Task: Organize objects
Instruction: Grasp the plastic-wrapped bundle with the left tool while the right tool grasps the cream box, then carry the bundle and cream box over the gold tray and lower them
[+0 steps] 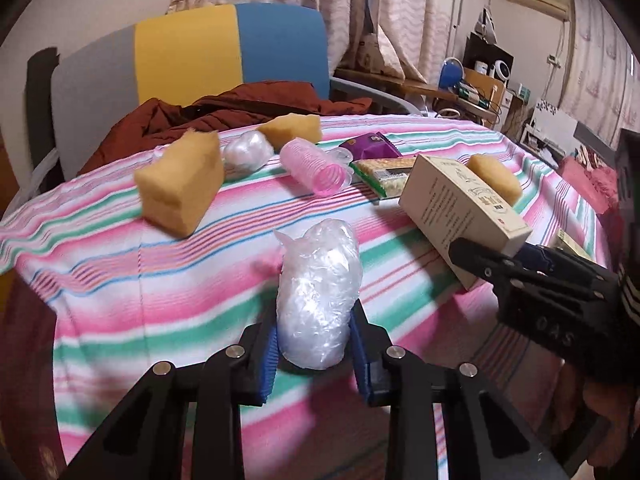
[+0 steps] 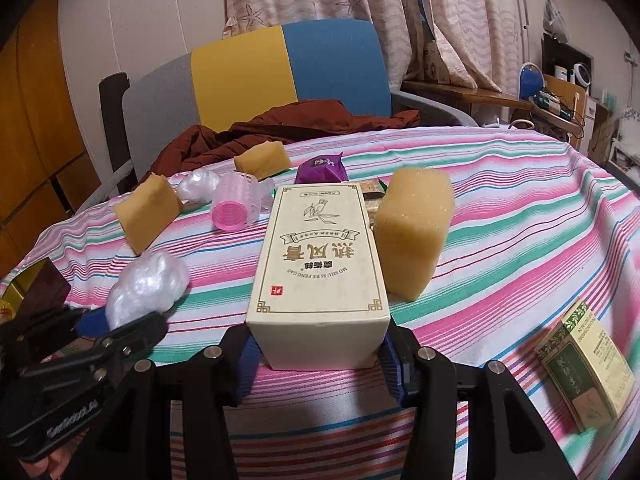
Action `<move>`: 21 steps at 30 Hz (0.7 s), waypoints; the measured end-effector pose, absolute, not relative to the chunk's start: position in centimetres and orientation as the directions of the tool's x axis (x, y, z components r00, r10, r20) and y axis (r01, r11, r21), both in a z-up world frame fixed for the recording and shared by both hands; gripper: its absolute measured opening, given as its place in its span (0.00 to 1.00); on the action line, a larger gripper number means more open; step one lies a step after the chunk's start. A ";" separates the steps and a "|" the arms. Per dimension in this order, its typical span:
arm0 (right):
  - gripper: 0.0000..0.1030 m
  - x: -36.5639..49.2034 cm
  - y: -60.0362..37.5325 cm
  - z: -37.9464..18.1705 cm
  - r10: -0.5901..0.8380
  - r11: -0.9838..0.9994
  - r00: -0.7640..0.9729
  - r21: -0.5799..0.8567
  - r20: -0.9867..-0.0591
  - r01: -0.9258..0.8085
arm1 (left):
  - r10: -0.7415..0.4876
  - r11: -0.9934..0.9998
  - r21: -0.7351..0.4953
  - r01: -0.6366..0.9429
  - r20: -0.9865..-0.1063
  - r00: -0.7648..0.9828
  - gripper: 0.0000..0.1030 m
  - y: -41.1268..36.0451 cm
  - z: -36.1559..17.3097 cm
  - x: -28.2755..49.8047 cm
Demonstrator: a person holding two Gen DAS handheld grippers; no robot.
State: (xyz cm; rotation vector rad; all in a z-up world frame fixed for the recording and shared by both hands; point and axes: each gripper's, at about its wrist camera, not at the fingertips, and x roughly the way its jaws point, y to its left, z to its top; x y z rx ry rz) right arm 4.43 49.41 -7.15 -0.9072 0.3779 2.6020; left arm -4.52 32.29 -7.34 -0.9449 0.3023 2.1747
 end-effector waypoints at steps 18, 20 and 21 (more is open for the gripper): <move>0.50 6.5 42.7 -6.3 0.109 -0.926 -0.729 0.198 -0.675 -0.321 | 0.592 -0.720 -0.204 -0.664 -0.679 -0.434 0.29 23.7 -6.1 0.1; 0.50 6.5 41.7 -6.0 0.089 -0.927 -0.733 0.213 -0.675 -0.308 | 0.603 -0.722 -0.207 -0.661 -0.656 -0.454 0.29 22.4 -4.8 0.5; 0.50 6.5 41.2 -5.8 0.082 -0.930 -0.735 0.213 -0.673 -0.299 | 0.604 -0.726 -0.205 -0.657 -0.647 -0.465 0.29 21.8 -4.4 0.7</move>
